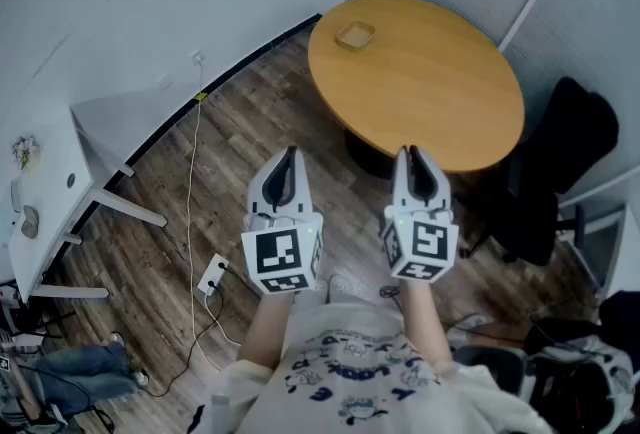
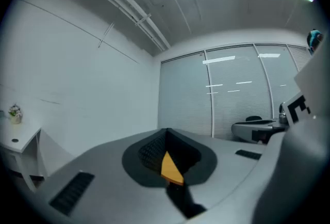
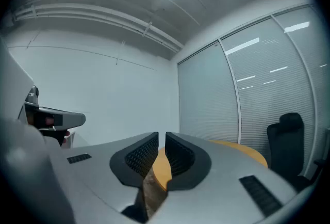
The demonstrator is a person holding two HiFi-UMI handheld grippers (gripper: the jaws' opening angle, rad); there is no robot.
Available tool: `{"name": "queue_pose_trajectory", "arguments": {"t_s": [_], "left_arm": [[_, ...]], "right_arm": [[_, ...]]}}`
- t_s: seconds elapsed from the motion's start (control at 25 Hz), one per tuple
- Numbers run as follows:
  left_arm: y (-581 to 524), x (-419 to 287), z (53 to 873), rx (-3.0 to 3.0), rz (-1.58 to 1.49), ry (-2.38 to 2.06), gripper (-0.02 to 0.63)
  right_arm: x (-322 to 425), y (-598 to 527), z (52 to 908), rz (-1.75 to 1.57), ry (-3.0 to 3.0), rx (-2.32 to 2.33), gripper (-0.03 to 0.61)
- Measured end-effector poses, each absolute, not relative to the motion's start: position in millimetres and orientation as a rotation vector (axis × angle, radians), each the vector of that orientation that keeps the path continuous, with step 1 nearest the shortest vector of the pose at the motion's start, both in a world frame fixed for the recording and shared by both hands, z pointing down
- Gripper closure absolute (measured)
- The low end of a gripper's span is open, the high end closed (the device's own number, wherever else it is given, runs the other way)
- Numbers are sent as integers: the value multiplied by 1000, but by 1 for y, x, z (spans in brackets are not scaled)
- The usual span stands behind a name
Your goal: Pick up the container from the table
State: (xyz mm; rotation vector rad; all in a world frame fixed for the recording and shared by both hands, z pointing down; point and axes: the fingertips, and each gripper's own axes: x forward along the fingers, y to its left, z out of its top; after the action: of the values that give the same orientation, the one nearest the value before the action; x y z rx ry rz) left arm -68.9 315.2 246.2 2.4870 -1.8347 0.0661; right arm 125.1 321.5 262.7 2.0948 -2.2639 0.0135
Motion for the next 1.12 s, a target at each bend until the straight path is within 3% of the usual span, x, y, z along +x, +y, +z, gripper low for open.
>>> {"name": "queue_pose_trajectory", "arguments": {"t_s": [1.12], "left_arm": [[283, -63, 277, 2372, 125, -1912, 612]], "right_arm": [[143, 272, 295, 157, -2337, 2033, 537]]}}
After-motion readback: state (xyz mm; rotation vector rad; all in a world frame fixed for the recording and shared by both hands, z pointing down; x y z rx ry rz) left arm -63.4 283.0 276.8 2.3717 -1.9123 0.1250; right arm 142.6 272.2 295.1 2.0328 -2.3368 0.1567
